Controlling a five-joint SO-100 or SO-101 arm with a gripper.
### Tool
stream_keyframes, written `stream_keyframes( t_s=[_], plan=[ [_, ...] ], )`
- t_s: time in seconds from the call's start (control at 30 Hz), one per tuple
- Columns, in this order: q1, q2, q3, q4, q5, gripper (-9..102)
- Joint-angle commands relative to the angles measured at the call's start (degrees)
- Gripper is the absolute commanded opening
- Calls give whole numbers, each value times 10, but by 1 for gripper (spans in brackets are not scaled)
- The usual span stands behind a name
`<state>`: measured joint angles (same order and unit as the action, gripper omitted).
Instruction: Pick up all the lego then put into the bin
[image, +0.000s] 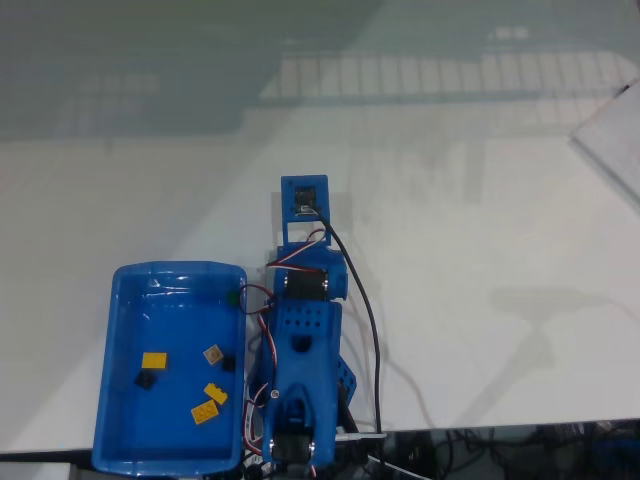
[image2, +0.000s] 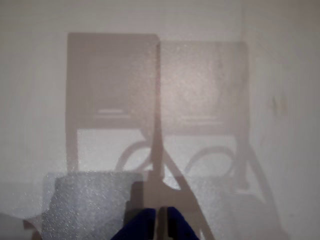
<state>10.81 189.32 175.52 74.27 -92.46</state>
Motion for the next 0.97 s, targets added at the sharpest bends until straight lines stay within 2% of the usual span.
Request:
stream_keyframes(
  t_s=[0.0,0.93],
  plan=[
    [5,5,21,3,-5,1],
    [10,2,21,2,-15,2]
  ],
)
